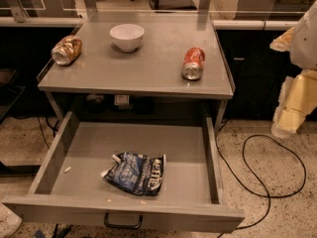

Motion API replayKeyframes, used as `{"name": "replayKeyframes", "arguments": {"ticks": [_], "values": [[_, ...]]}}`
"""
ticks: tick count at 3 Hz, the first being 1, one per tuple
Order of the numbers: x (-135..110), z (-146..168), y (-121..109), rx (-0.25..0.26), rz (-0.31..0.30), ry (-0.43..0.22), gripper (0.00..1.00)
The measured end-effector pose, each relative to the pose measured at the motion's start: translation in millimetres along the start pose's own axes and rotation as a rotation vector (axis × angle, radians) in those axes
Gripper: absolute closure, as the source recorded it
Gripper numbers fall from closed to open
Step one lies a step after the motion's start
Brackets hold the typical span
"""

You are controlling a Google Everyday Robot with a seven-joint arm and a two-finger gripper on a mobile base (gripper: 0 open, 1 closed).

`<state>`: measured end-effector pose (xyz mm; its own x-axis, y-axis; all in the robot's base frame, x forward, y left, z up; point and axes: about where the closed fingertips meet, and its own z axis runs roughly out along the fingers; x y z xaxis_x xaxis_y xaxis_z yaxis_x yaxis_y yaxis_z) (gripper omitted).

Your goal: Pick blue chip bag from top drawer and place on counter

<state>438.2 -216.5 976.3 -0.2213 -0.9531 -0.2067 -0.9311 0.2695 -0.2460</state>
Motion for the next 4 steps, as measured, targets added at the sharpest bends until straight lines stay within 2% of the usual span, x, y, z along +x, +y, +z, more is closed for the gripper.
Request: {"name": "replayKeyframes", "arguments": {"ticks": [1,2,3,4], "values": [[-24,7,5,-0.022,-0.035,0.006,0.00],[-25,8,6,-0.024,-0.034,0.006,0.00],[-44,27,29,-0.055,-0.006,0.009,0.00],[-71,46,54,-0.077,-0.007,0.042,0.00]]}}
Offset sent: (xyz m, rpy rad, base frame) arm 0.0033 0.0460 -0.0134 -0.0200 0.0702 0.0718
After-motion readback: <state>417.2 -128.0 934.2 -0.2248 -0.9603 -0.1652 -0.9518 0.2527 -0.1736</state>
